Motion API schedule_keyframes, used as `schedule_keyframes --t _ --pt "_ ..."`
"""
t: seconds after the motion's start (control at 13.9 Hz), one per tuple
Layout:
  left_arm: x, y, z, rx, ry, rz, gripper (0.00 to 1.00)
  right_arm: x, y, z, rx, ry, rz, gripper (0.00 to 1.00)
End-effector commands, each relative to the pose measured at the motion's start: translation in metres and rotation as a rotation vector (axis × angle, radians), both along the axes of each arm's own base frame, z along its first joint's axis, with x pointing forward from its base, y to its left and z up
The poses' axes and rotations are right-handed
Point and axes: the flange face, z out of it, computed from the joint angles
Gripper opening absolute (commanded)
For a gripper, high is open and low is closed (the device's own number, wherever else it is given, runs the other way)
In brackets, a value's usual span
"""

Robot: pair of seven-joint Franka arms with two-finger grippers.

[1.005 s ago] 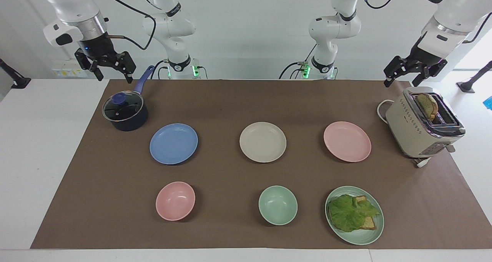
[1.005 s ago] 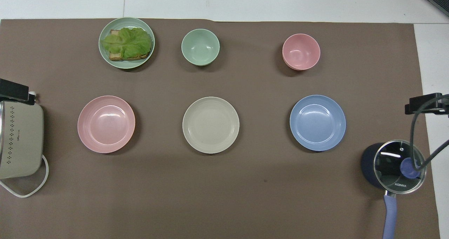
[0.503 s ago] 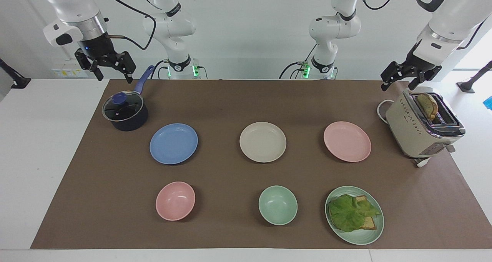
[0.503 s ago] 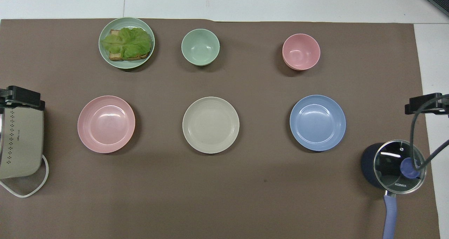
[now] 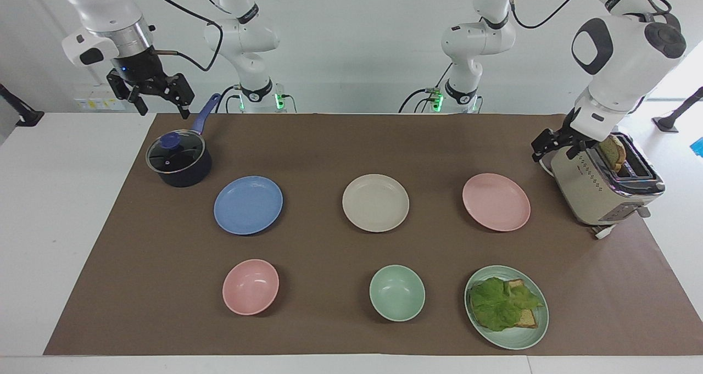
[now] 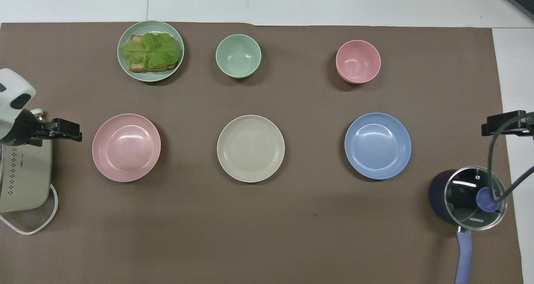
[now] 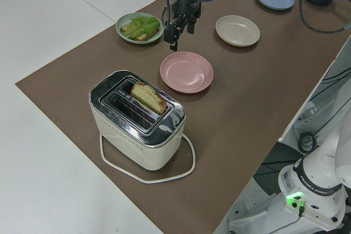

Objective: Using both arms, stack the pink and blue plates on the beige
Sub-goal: 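Reach the left gripper to the rim of the pink plate, then close the left gripper on the pink plate rim and lift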

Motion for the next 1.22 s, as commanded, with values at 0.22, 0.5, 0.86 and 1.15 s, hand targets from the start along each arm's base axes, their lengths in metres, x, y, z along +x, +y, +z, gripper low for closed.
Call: schedule_keyframes --t 0.22,0.5,0.86,1.15 --pt "0.01 0.013 -0.095 0.002 0.046 -0.028 1.0 -0.003 -0.001 0.002 -0.004 -0.003 0.026 1.0" --pt "0.007 0.015 -0.14 -0.001 0.048 -0.036 1.0 -0.003 -0.002 0.002 -0.004 -0.003 0.025 1.0" --pt "0.002 0.02 -0.161 -0.005 0.074 -0.024 0.96 -0.004 -0.002 0.002 -0.004 -0.005 0.025 1.0" --pt "0.002 0.02 -0.161 -0.005 0.076 -0.025 0.0 -0.004 -0.002 0.002 -0.004 0.0 0.025 1.0"
